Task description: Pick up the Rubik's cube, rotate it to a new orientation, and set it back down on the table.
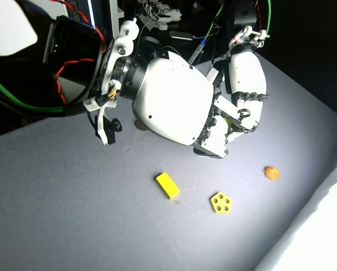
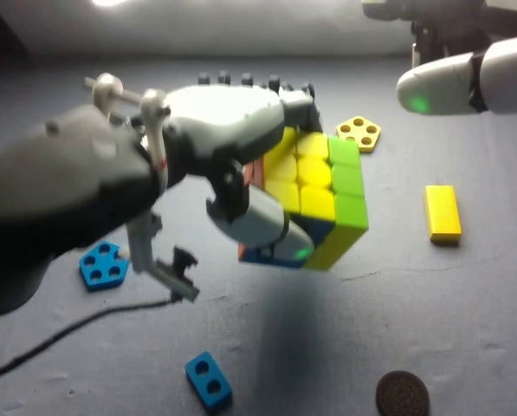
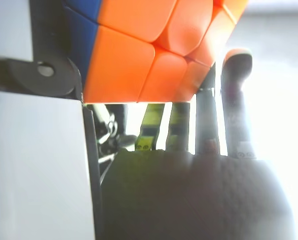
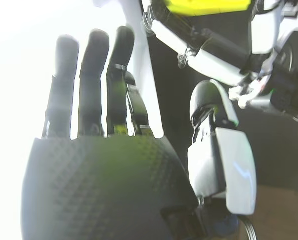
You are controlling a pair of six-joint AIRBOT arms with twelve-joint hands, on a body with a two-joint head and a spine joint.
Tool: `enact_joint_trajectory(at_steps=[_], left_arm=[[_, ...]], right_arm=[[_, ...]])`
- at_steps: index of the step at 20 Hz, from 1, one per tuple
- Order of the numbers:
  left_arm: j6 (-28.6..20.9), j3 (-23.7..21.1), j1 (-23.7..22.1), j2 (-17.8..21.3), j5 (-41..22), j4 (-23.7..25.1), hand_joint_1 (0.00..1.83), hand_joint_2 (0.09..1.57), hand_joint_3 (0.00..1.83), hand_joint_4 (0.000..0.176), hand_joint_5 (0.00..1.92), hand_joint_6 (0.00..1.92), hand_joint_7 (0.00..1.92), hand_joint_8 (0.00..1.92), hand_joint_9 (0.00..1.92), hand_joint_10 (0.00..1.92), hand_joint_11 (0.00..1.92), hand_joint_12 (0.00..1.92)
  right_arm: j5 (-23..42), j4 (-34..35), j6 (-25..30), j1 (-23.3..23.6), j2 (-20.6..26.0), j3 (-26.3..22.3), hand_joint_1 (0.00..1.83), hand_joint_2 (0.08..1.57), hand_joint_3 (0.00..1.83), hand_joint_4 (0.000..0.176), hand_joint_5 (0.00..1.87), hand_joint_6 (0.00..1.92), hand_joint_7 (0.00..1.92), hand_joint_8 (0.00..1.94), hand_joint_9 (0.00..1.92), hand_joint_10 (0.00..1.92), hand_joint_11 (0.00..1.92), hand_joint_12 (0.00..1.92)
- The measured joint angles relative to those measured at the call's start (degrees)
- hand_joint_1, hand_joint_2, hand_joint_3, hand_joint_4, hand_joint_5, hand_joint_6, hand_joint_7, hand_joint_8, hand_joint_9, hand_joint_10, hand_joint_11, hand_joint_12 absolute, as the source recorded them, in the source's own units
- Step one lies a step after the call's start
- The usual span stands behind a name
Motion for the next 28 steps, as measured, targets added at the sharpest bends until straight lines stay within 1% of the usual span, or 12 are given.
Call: enact_joint_trajectory(at_steps=[3,5,7,9,15,17,19,20,21,22,23,28], left_arm=[[-11.5,1.0,5.3,-0.5,-2.1,9.1,1.0,1.43,0.0,0.018,0.44,1.77,0.5,1.83,0.42,1.92,0.4,1.92],[-16.3,2.5,7.1,-1.1,-3.5,13.5,0.98,1.44,0.01,0.023,0.43,1.79,0.46,1.87,0.4,1.92,0.39,1.92],[-20.2,3.8,8.4,-1.7,-6.2,17.0,1.0,1.43,0.0,0.021,0.47,1.75,0.45,1.87,0.4,1.92,0.4,1.92],[-22.4,5.0,9.2,-2.6,-7.9,18.4,1.01,1.42,0.0,0.016,0.48,1.72,0.46,1.87,0.41,1.92,0.41,1.92],[-25.9,7.8,9.8,-4.8,-9.6,20.7,1.02,1.41,0.0,0.0,0.47,1.64,0.5,1.86,0.31,1.81,0.3,1.92],[-27.2,8.6,10.2,-5.6,-10.3,20.9,0.95,1.2,0.0,0.0,0.34,0.77,0.35,1.1,0.29,1.43,0.2,1.76],[-27.9,8.6,10.7,-5.9,-11.4,21.2,0.95,1.2,0.0,0.0,0.34,0.77,0.35,1.1,0.29,1.43,0.2,1.76],[-28.2,8.6,11.2,-6.2,-12.4,20.7,0.9,1.18,0.0,0.0,0.34,0.51,0.39,0.75,0.29,1.17,0.15,1.6],[-28.4,8.6,11.4,-6.3,-12.7,20.3,0.9,1.18,0.0,0.0,0.34,0.51,0.39,0.75,0.29,1.17,0.15,1.6],[-28.5,8.6,11.6,-6.3,-12.9,20.3,0.85,1.13,0.0,0.0,0.38,0.19,0.51,0.24,0.35,0.78,0.08,1.43],[-28.5,8.6,12.0,-6.3,-13.8,20.3,0.82,1.12,0.0,0.0,0.42,0.03,0.57,0.03,0.42,0.55,0.06,1.36],[-29.3,8.6,12.5,-6.3,-15.9,20.6,0.63,1.09,0.0,0.0,0.25,0.0,0.4,0.0,0.44,0.07,0.0,1.13]], right_arm=[[1.2,0.0,-0.2,0.0,-0.2,0.0,0.14,1.25,0.0,0.0,0.1,0.01,0.43,1.07,0.39,1.62,0.24,1.92],[1.6,0.0,-0.3,-0.7,-0.2,0.0,0.09,1.25,0.0,0.0,0.13,0.02,0.31,0.71,0.32,1.39,0.19,1.83],[1.1,-0.2,-0.4,-1.7,-0.3,0.0,0.0,1.25,0.0,0.0,0.09,0.0,0.22,0.08,0.15,0.76,0.0,1.54],[1.0,-0.2,-0.4,-2.1,-0.3,-0.1,0.0,1.26,0.0,0.0,0.05,0.0,0.18,0.01,0.15,0.6,0.0,1.34],[1.3,-0.2,-0.4,-2.1,-0.4,-0.8,0.01,1.25,0.0,0.0,0.05,0.01,0.22,0.01,0.21,0.52,0.0,1.3],[1.2,-0.2,-0.5,-2.3,-0.4,-0.9,0.0,1.26,0.0,0.0,0.04,0.0,0.2,0.0,0.2,0.51,0.0,1.3],[1.2,-0.2,-0.5,-2.5,-0.4,-0.9,0.0,1.26,0.0,0.0,0.04,0.0,0.2,0.0,0.2,0.51,0.0,1.3],[1.1,-0.2,-0.5,-2.5,-0.4,-0.9,0.01,1.26,0.0,0.0,0.06,0.01,0.2,0.0,0.2,0.51,0.0,1.32],[1.2,-0.2,-0.5,-2.5,-0.4,-0.9,0.01,1.26,0.0,0.0,0.06,0.01,0.2,0.0,0.2,0.51,0.0,1.32],[1.2,-0.2,-0.6,-2.5,-0.4,-0.9,0.0,1.26,0.0,0.0,0.05,0.0,0.19,0.0,0.19,0.52,0.0,1.38],[1.2,-0.2,-0.6,-2.5,-0.5,-0.9,0.0,1.27,0.0,0.0,0.02,0.0,0.18,0.0,0.17,0.52,0.0,1.37],[1.2,-0.2,-0.9,-2.8,-0.5,-0.9,0.0,1.27,0.0,0.0,0.04,0.01,0.16,0.0,0.17,0.54,0.0,1.34]])
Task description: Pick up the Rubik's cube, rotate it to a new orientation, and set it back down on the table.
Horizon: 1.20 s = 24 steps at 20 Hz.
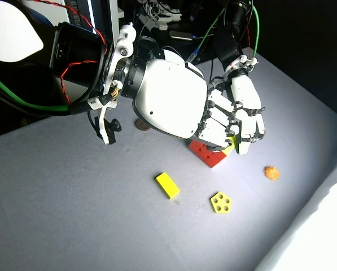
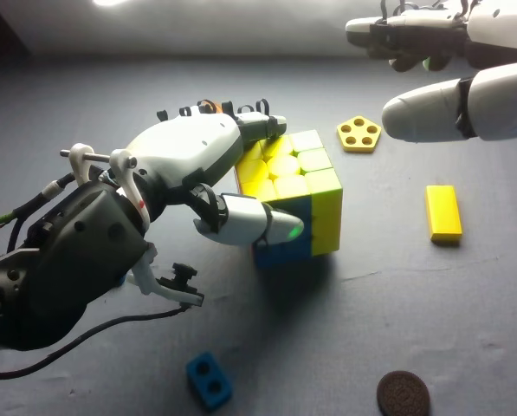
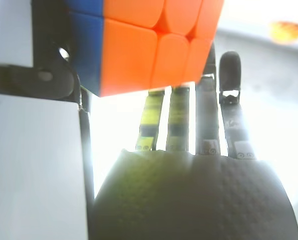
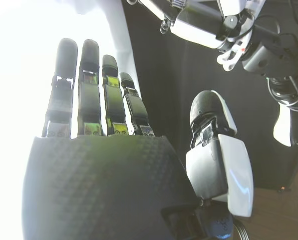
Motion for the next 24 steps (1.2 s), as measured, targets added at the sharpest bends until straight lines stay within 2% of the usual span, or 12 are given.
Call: enact_joint_trajectory(at_steps=[2,3,4,5,6,8,13,15,18,19,21,24], left_arm=[[-0.1,0.0,0.3,0.0,0.1,-0.2,0.47,1.06,0.0,0.011,0.08,0.0,0.2,0.0,0.24,0.0,0.0,0.81],[-0.3,-0.1,0.5,0.0,0.1,-0.3,0.47,1.06,0.0,0.011,0.08,0.0,0.2,0.0,0.24,0.0,0.0,0.81],[-0.3,-0.2,0.6,0.0,0.3,-0.3,0.35,0.99,0.0,0.04,0.0,0.0,0.02,0.0,0.03,0.01,0.0,0.42],[-0.3,-0.2,0.7,0.0,0.5,-0.3,0.35,0.99,0.0,0.04,0.0,0.0,0.02,0.0,0.03,0.01,0.0,0.42],[-0.3,-0.2,0.7,0.0,0.5,-0.3,0.28,0.9,0.0,0.055,0.0,0.0,0.0,0.0,0.0,0.0,0.0,0.2],[-0.4,-0.4,0.6,0.1,0.0,-0.3,0.29,0.87,0.0,0.061,0.0,0.0,0.0,0.0,0.0,0.0,0.0,0.06],[-0.5,-0.9,0.6,0.3,0.0,-0.3,0.21,0.83,0.0,0.062,0.0,0.0,0.0,0.0,0.0,0.0,0.0,0.01],[0.2,-1.7,0.3,1.4,0.7,0.3,0.09,0.87,0.01,0.05,0.0,0.0,0.0,0.0,0.0,0.0,0.0,0.0],[3.3,-2.6,-2.6,4.6,7.0,2.2,0.03,0.92,0.03,0.048,0.0,0.0,0.0,0.0,0.0,0.0,0.01,0.0],[5.3,-3.3,-4.8,6.5,10.4,3.1,0.01,0.96,0.04,0.041,0.0,0.0,0.04,0.01,0.04,0.01,0.03,0.02],[7.6,-4.4,-6.9,8.3,13.8,3.4,0.0,1.02,0.01,0.029,0.13,0.01,0.24,0.01,0.21,0.02,0.0,0.46],[11.8,-6.1,-11.3,11.3,21.9,3.7,0.0,1.08,0.01,0.0,0.48,0.07,0.61,0.07,0.57,0.15,0.04,1.3]], right_arm=[[0.0,0.0,0.0,0.0,0.0,0.0,0.0,1.27,0.0,0.0,0.03,0.0,0.14,0.0,0.13,0.53,0.0,1.3],[0.1,0.0,0.0,0.0,0.0,0.0,0.0,1.27,0.0,0.0,0.03,0.0,0.14,0.0,0.13,0.53,0.0,1.3],[0.0,0.0,-0.2,0.0,0.0,0.0,0.01,1.26,0.0,0.0,0.04,0.01,0.15,0.0,0.13,0.53,0.0,1.26],[0.0,0.0,-0.2,0.0,0.0,0.0,0.01,1.26,0.0,0.0,0.04,0.01,0.15,0.0,0.13,0.53,0.0,1.26],[0.0,0.0,-0.2,0.0,0.0,0.0,0.01,1.27,0.0,0.0,0.04,0.0,0.12,0.0,0.11,0.51,0.0,1.22],[0.0,0.0,-0.2,0.0,0.0,0.0,0.01,1.26,0.0,0.0,0.02,0.0,0.11,0.0,0.1,0.48,0.0,1.19],[0.0,0.0,-0.3,-0.1,0.0,0.0,0.03,1.25,0.0,0.0,0.02,0.01,0.09,0.0,0.12,0.42,0.0,1.25],[0.0,0.0,-0.5,-0.1,0.0,0.0,0.01,1.25,0.0,0.0,0.03,0.01,0.08,0.0,0.1,0.4,0.0,1.2],[0.0,0.1,-0.9,-0.1,0.0,0.0,0.0,1.23,0.0,0.0,0.04,0.01,0.12,0.02,0.13,0.41,0.0,1.2],[0.3,14.5,-15.3,-0.5,0.0,0.0,0.0,1.22,0.0,0.0,0.05,0.01,0.18,0.02,0.14,0.43,0.0,1.26],[4.6,32.7,-32.1,-2.8,-0.1,-0.1,0.0,1.21,0.0,0.0,0.17,0.06,0.29,0.04,0.19,0.49,0.0,1.35],[15.3,35.0,-36.0,-5.8,0.2,0.3,0.0,1.22,0.0,0.0,0.41,0.2,0.62,0.17,0.33,0.98,0.01,1.63]])
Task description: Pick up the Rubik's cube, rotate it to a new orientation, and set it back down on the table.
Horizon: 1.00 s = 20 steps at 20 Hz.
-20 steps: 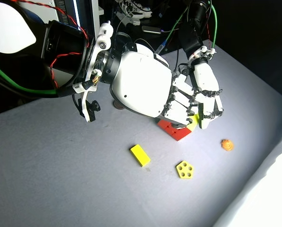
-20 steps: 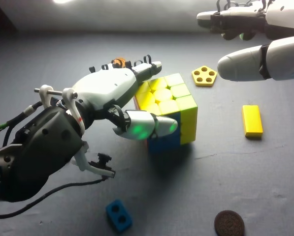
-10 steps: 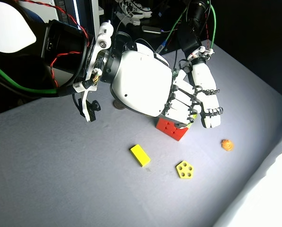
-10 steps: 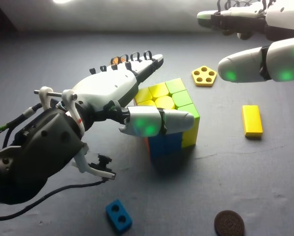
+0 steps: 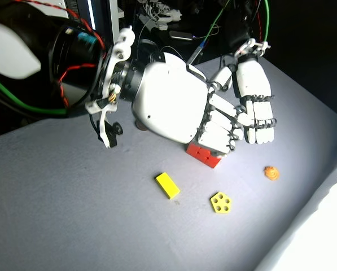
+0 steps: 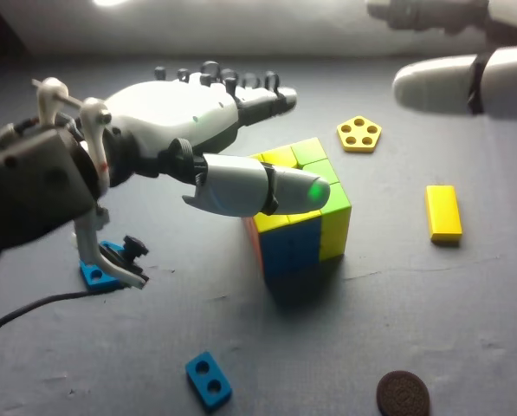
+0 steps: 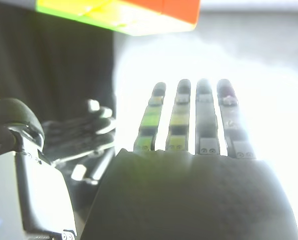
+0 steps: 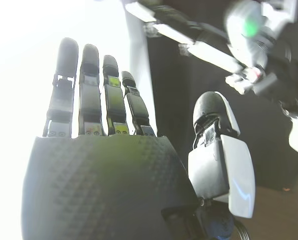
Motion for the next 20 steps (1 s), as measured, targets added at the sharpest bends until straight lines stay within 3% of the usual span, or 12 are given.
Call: enact_joint_trajectory(at_steps=[1,2,3,5,7,9,10,12,13,14,20], left_arm=[[1.5,-0.6,-1.6,0.8,2.8,0.3,0.0,1.1,0.0,0.0,0.58,0.04,0.72,0.07,0.62,0.29,0.1,1.41],[2.3,-1.1,-2.7,1.1,4.9,0.4,0.02,1.12,0.0,0.0,0.7,0.05,0.82,0.2,0.6,0.74,0.21,1.51],[2.9,-1.6,-3.8,1.7,7.6,1.0,0.02,1.14,0.0,0.0,0.81,0.06,0.79,0.58,0.6,1.07,0.29,1.56],[3.1,-2.0,-5.7,2.5,12.6,3.5,0.0,1.19,0.0,0.0,0.92,0.09,0.7,1.0,0.6,1.29,0.37,1.61],[3.0,-2.4,-8.4,2.7,15.6,5.0,0.0,1.22,0.0,0.0,1.0,0.18,0.73,1.18,0.65,1.39,0.43,1.66],[3.0,-2.7,-9.9,2.7,16.1,5.2,0.0,1.23,0.0,0.0,0.98,0.27,0.74,1.2,0.66,1.4,0.45,1.67],[3.1,-2.9,-10.8,2.7,16.3,5.3,0.0,1.23,0.0,0.0,0.98,0.27,0.74,1.2,0.66,1.4,0.45,1.67],[3.2,-3.2,-11.5,2.7,16.3,5.2,0.01,1.29,0.0,0.0,0.78,0.94,0.77,1.42,0.74,1.57,0.51,1.83],[3.2,-3.2,-12.0,2.7,16.5,5.2,0.02,1.31,0.0,0.0,0.71,1.12,0.78,1.48,0.74,1.65,0.51,1.9],[3.2,-3.2,-12.2,2.7,16.5,5.2,0.06,1.31,0.0,0.0,0.74,1.08,0.81,1.5,0.76,1.7,0.53,1.92],[3.3,-3.2,-14.6,2.7,16.7,5.2,0.06,1.32,0.0,0.0,0.73,1.13,0.83,1.51,0.77,1.72,0.51,1.92]], right_arm=[[2.3,0.4,0.0,0.0,0.0,0.0,0.0,1.23,0.0,0.0,0.43,0.35,0.63,0.39,0.36,1.13,0.06,1.69],[2.6,0.3,0.0,0.1,0.0,0.0,0.01,1.25,0.0,0.0,0.46,0.6,0.63,0.76,0.44,1.33,0.14,1.83],[2.1,-0.2,0.0,0.1,-0.2,-0.1,0.01,1.26,0.0,0.0,0.52,0.83,0.65,1.05,0.49,1.48,0.26,1.9],[1.4,-6.6,0.0,0.1,-0.4,0.0,0.0,1.27,0.0,0.0,0.66,1.11,0.74,1.35,0.59,1.67,0.47,1.92],[1.9,-15.1,2.1,0.1,-0.5,0.0,0.0,1.28,0.0,0.0,0.77,1.33,0.87,1.45,0.72,1.71,0.66,1.92],[2.1,-20.9,5.0,0.1,-0.7,0.0,0.0,1.28,0.0,0.0,0.77,1.38,0.88,1.46,0.74,1.71,0.69,1.92],[1.4,-25.9,9.8,0.1,-0.7,-0.1,0.0,1.28,0.0,0.0,0.77,1.38,0.88,1.46,0.74,1.71,0.69,1.92],[0.1,-31.6,14.6,0.2,-0.7,0.0,0.0,1.31,0.01,0.0,0.88,1.44,1.02,1.57,0.94,1.85,0.88,1.92],[-0.3,-34.1,15.9,0.2,-0.7,-0.1,0.0,1.31,0.0,0.0,0.91,1.47,1.05,1.66,1.0,1.92,0.94,1.92],[-0.7,-35.3,16.0,0.2,-0.7,-0.2,0.0,1.31,0.0,0.0,0.92,1.52,1.07,1.76,1.06,1.92,0.98,1.92],[-1.2,-35.9,16.2,0.1,-0.7,-1.2,0.0,1.32,0.0,0.0,0.87,1.57,1.04,1.76,1.01,1.92,0.9,1.92]])
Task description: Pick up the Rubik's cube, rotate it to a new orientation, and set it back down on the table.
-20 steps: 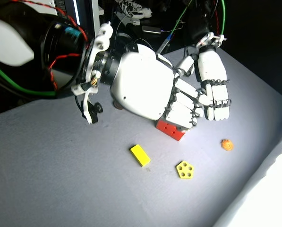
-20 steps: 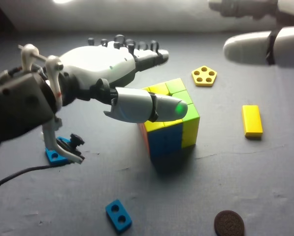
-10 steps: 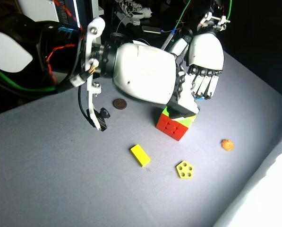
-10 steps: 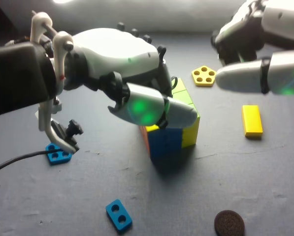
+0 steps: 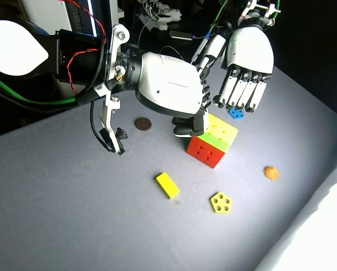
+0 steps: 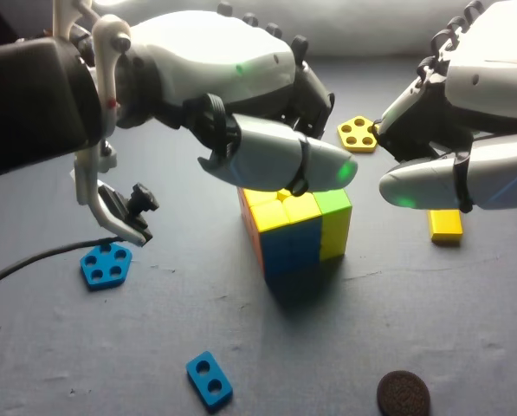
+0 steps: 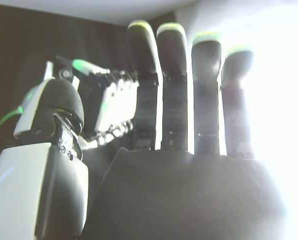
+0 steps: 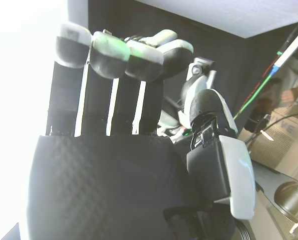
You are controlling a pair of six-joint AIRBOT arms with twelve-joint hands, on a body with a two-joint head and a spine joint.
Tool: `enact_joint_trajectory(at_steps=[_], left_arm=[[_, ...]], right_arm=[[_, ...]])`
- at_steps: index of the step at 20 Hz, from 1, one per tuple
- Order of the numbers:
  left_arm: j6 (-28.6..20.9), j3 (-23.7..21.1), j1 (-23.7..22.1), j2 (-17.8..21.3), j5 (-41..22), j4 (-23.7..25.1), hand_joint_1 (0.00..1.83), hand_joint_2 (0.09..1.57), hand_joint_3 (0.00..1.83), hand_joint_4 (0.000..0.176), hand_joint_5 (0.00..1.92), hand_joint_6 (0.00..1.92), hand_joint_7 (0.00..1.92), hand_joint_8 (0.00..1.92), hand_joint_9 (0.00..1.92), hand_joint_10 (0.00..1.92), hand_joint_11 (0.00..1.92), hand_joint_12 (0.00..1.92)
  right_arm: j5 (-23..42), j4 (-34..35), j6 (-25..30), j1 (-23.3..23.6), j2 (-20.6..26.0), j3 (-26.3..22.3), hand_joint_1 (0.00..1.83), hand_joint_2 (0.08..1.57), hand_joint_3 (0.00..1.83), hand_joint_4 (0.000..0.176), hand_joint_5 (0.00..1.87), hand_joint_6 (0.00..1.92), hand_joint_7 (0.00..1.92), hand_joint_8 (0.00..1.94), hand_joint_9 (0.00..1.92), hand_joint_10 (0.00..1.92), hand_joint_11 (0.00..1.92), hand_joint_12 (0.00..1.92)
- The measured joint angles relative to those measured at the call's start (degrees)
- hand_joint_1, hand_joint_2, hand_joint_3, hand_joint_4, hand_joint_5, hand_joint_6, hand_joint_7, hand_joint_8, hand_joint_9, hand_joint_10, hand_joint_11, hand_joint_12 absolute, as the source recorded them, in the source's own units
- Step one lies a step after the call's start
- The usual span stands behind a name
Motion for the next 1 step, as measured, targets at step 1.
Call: enact_joint_trajectory(at_steps=[1], left_arm=[[0.0,0.0,-0.5,0.0,0.2,0.0,0.05,1.32,0.0,0.0,0.71,1.24,0.81,1.56,0.75,1.75,0.5,1.92]], right_arm=[[0.0,-0.7,0.0,0.0,0.0,0.0,0.02,1.31,0.0,0.0,0.88,1.55,1.04,1.76,1.02,1.92,0.92,1.92]])
